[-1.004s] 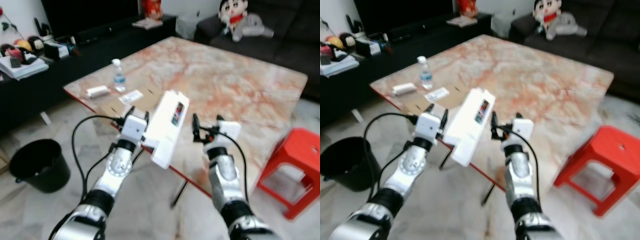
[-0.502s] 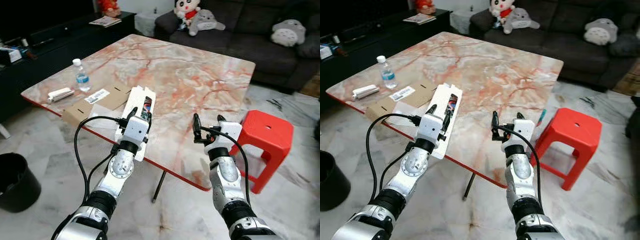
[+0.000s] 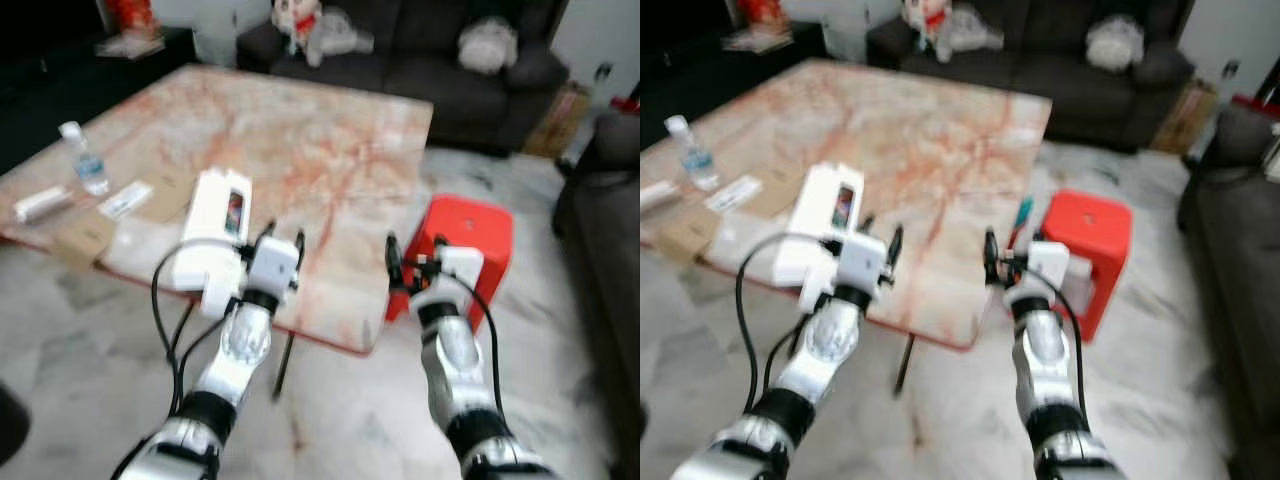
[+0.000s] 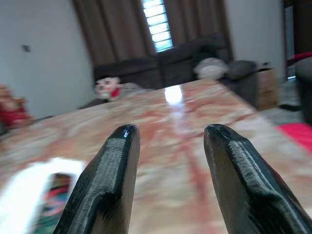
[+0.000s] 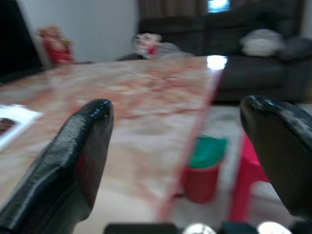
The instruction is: Picking trash to rubbish bin
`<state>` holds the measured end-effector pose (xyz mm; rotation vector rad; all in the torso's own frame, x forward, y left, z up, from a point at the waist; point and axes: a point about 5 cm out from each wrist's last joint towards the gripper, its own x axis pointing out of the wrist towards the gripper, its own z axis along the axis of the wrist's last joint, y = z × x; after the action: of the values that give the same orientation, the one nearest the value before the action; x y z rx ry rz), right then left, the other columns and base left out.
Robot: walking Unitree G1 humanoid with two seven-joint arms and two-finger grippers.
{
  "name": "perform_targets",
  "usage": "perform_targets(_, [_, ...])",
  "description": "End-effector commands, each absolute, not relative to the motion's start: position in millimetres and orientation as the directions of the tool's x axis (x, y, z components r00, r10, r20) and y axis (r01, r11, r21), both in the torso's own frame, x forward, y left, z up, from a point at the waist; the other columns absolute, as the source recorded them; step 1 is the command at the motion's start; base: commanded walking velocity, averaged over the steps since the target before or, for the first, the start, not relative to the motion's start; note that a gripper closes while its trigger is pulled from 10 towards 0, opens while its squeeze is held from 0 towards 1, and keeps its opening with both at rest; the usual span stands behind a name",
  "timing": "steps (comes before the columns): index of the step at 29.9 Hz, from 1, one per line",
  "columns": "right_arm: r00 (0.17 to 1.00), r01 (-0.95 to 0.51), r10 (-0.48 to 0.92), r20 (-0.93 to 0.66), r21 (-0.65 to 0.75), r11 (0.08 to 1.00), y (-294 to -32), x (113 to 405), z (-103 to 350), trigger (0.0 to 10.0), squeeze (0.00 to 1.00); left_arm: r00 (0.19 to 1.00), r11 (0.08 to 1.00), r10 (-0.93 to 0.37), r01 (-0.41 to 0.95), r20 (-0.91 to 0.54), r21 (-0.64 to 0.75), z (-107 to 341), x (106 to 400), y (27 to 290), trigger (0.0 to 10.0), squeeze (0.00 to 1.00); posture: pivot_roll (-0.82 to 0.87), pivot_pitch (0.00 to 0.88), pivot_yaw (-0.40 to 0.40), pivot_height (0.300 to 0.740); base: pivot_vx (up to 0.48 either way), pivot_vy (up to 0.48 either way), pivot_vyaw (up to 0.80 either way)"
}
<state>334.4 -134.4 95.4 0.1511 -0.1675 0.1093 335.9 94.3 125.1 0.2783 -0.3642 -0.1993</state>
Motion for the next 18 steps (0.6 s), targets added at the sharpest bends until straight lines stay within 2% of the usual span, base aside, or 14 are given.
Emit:
perform_targets(1, [0.978,-0.119,0.091,0.187,0.141,0.983,-135.4,335.2,98.8,10.0,0.0,0.912,0.946,-0.237,0.138,0.334,0.294,128.0,336.3,93.6,10.0,0.0,0.06,0.076,-0.069,0.74,0.0,0.0,-0.68])
perform_targets(13, [0.977,-0.124,0.096,0.188,0.143,0.982,-136.5,333.7,98.2,10.0,0.0,0.92,0.955,-0.217,0.13,0.328,0.267,125.6,334.8,93.9,10.0,0.0,0.05,0.083,-0.08,0.74,0.0,0.0,0.0])
perform_targets(18, [0.977,-0.132,0.105,0.184,0.141,0.981,-135.9,333.7,98.0,10.0,0.0,0.922,0.956,-0.213,0.129,0.324,0.262,124.9,334.8,94.1,10.0,0.0,0.05,0.082,-0.084,0.74,0.0,0.0,-0.74])
